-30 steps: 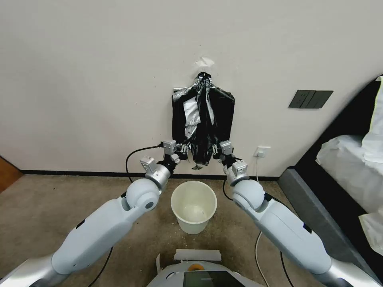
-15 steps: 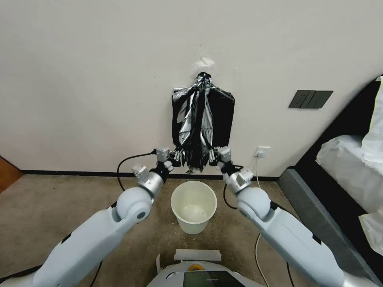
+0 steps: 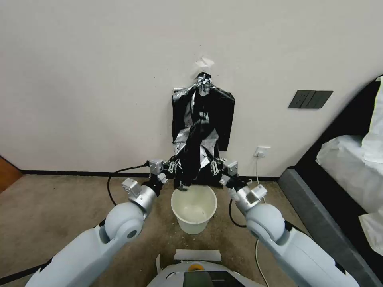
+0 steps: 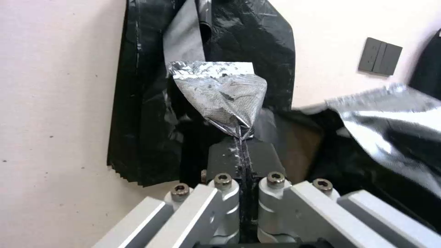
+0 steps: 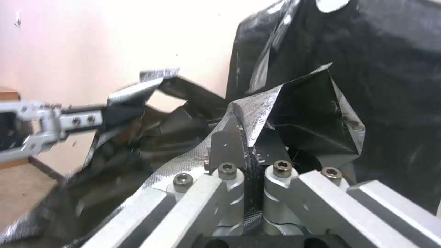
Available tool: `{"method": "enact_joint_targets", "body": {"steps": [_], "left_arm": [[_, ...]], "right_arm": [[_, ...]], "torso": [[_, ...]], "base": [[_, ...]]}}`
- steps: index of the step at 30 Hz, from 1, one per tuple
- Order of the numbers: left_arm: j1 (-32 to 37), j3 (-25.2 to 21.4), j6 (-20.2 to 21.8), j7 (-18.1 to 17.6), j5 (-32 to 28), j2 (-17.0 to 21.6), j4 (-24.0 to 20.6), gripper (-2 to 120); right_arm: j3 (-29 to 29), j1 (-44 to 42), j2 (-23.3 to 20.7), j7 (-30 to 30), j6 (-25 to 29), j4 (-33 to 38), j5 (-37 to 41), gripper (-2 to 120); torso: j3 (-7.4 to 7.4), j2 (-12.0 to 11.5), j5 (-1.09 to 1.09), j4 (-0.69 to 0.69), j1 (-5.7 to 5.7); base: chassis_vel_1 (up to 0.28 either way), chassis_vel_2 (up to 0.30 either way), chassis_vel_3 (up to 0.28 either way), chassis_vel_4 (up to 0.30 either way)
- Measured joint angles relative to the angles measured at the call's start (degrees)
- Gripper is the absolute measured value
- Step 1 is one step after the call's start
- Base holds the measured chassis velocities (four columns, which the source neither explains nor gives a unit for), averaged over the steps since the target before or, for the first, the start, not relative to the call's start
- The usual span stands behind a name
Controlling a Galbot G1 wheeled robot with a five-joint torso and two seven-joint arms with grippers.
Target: Place a trash bag onto the trash bin.
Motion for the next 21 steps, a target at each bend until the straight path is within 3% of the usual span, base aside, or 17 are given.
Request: {"method": "enact_joint_targets", "body": {"steps": [21], "left_arm": [[-0.02,4.40,-0.85,0.02,4.38,-6.15,7.39,0]], "right_arm": [[-2.04,-5.40,9.17,1.56,1.92,-8.23,1.86,0]], "torso": [[0.01,0.00,0.00,0.00,0.01]], "base": [[0.000,0.000,0.000,0.000]]}}
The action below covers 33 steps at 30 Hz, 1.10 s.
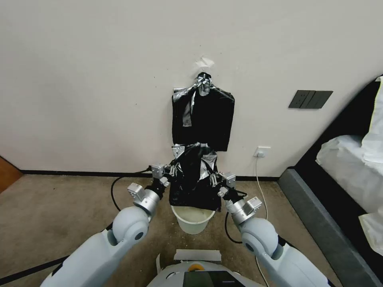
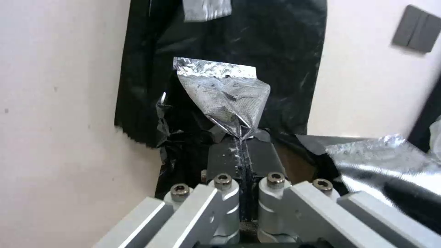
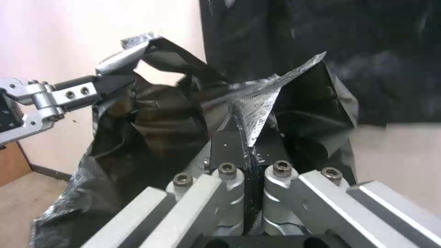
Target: Place a trash bag onto the trash bin.
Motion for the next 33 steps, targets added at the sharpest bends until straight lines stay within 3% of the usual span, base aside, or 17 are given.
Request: {"method": "enact_joint_targets", "body": {"steps": [14,33], "left_arm": [[11.22,-0.12,-1.66,0.79,7.70,-4.37,2.04,0],[23.64,-3.51,-2.71,-0.20,11.66,-7.37,2.05,0]], "right_arm": [[0.27,-7.03,3.13,3.52,0.61,-2.36,0.11,0],[0.63,-13.41,4.47,10.55,-3.39,-2.56,1.08,0]], "torso": [[0.00,0.00,0.01,0.00,0.00],[-0.01,0.00,0.01,-0.01,0.00]], "base": [[0.000,0.000,0.000,0.000],[0.000,0.000,0.000,0.000]]}}
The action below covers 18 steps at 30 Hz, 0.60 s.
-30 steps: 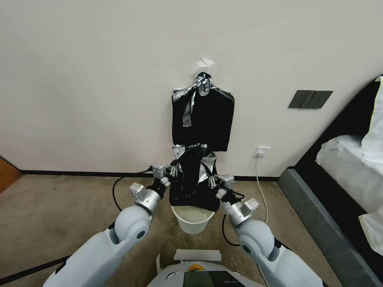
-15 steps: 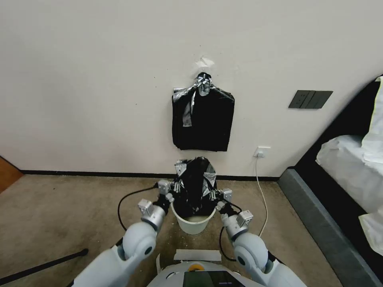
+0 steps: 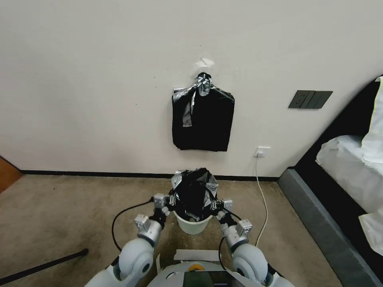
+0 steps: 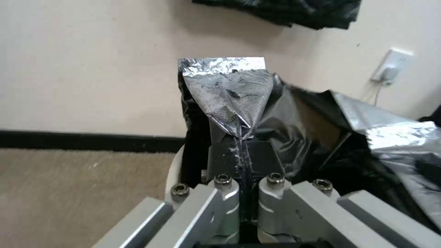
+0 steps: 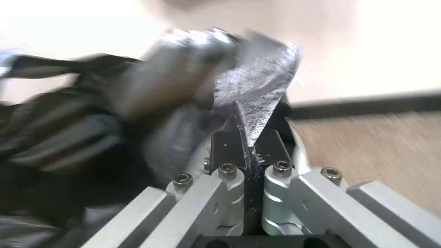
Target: Place a trash bag onto the trash bin.
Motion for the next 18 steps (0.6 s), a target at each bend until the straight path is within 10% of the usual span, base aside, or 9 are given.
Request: {"method": "enact_joint_targets", "body": {"steps": [18], "left_arm": [[8.99,-3.85,0.05,-0.62,2.46,-1.06,-0.87,0]], "right_arm": [[-0.16,-2.70,1.14,7.02,-7.76,1.29,0.87,0]], "torso": [[0.00,0.00,0.00,0.00,0.00]], "base": [[0.000,0.000,0.000,0.000]]}}
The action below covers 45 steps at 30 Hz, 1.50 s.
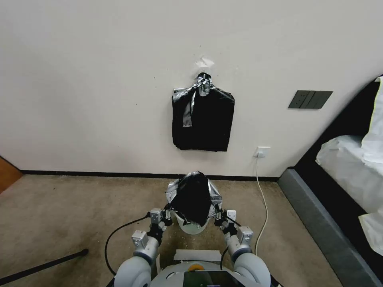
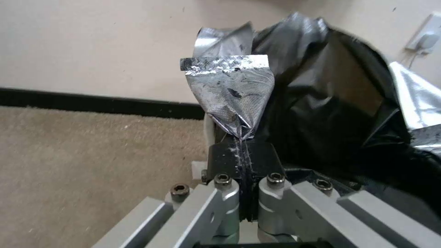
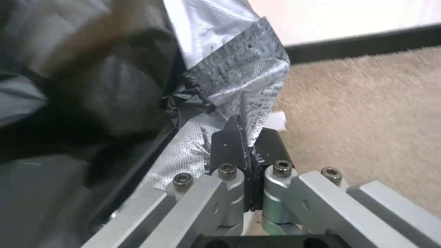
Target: Place a trash bag onto the trash bin.
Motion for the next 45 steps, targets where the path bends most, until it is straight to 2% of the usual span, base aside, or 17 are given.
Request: {"method": "enact_joint_targets", "body": {"steps": [8,21,29,45], "left_arm": [[3.25,-0.40,1.21,0.23,0.06,-0.28,1.23,0],[2.22,0.81,1.92,1.12,-0.04,-0.71,4.80,0],[-0.82,1.65,1.75,1.10,-0.02,-1.80,7.73,0],[-6.26,-0.18,1.42,0.69,-3.26,-1.08,12.19,0]], "right_arm": [[-0.07,0.59,-0.31,2.46,-4.02,-0.40,2.16,0],[-0.04,2.88,0.05,3.53,-6.67,-2.23,7.32,0],[-0.04,4.51,0.64,3.52,-7.01,-4.98,8.17,0],[-0.26,8.56,0.14,1.68,-5.00,-10.22,9.28,0]], "torso": [[0.00,0.00,0.00,0.00,0.00],[0.00,0.00,0.00,0.00,0.00],[0.00,-0.01,0.00,0.00,0.00],[0.00,0.00,0.00,0.00,0.01]], "base": [[0.000,0.000,0.000,0.000],[0.000,0.000,0.000,0.000],[0.000,0.000,0.000,0.000],[0.000,0.000,0.000,0.000]]}}
